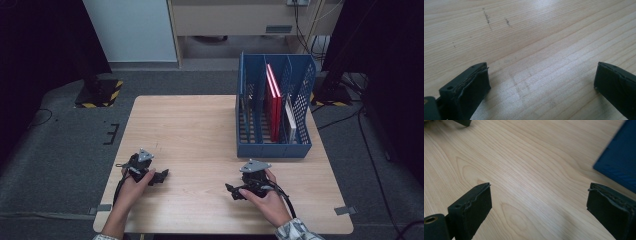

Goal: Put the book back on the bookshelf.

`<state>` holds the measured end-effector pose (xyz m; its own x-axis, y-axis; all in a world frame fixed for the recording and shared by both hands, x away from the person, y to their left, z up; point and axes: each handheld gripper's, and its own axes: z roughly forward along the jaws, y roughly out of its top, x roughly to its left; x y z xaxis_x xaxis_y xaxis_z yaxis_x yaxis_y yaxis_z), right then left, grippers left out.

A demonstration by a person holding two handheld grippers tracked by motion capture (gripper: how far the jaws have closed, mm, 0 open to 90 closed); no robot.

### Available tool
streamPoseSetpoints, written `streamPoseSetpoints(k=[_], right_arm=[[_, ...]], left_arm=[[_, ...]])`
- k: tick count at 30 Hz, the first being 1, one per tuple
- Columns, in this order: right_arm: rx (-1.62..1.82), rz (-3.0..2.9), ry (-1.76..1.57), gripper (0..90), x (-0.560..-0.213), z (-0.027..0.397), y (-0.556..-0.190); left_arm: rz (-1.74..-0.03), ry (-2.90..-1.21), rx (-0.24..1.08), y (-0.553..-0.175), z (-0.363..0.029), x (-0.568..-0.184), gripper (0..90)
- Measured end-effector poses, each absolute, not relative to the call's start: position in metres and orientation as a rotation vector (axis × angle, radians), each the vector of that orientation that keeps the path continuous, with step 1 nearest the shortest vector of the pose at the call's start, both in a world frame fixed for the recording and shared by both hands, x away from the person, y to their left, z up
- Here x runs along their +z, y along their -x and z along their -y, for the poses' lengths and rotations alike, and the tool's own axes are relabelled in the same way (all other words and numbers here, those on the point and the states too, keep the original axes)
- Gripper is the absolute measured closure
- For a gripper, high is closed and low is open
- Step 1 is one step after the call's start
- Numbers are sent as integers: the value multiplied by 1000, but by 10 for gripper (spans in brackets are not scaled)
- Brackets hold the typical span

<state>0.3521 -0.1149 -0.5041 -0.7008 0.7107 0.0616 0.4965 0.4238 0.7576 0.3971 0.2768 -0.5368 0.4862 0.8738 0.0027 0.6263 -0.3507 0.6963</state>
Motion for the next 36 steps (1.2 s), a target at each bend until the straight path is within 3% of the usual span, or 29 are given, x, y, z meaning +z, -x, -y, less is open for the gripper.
streamPoseSetpoints(k=[11, 36], right_arm=[[1148, -2419, -1061, 70, -516, 88, -369], [977, -2358, -1208, 69, -535, 85, -387]], left_arm=[[-1231, -2097, 502, -397, -277, -537, 0], [-1230, -2097, 502, -397, -277, -537, 0]])
